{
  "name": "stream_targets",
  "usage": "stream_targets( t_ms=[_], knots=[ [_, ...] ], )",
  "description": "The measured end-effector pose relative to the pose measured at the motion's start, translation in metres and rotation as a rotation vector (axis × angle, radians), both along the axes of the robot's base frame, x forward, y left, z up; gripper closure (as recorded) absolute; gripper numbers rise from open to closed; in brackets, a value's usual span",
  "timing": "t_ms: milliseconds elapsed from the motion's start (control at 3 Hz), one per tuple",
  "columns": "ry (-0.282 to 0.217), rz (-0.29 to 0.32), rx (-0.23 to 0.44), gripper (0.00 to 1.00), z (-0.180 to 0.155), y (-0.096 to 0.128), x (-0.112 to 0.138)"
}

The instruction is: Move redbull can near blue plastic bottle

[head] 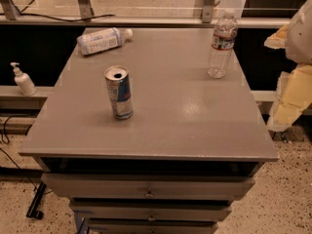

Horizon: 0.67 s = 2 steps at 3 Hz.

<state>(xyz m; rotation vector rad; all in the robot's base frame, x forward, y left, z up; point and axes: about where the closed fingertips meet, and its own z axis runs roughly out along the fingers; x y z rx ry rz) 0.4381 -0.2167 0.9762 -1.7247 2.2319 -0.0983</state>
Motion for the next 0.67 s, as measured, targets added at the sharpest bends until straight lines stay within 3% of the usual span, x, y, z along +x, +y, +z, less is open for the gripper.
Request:
stream_targets(
  t_ms=[333,667],
  knots=[
    [0.0,0.0,0.0,0.0,0.0,0.0,0.0],
    [-0.007,0.0,0.049,0.0,-0.0026,0.0006,0.0003]
  ],
)
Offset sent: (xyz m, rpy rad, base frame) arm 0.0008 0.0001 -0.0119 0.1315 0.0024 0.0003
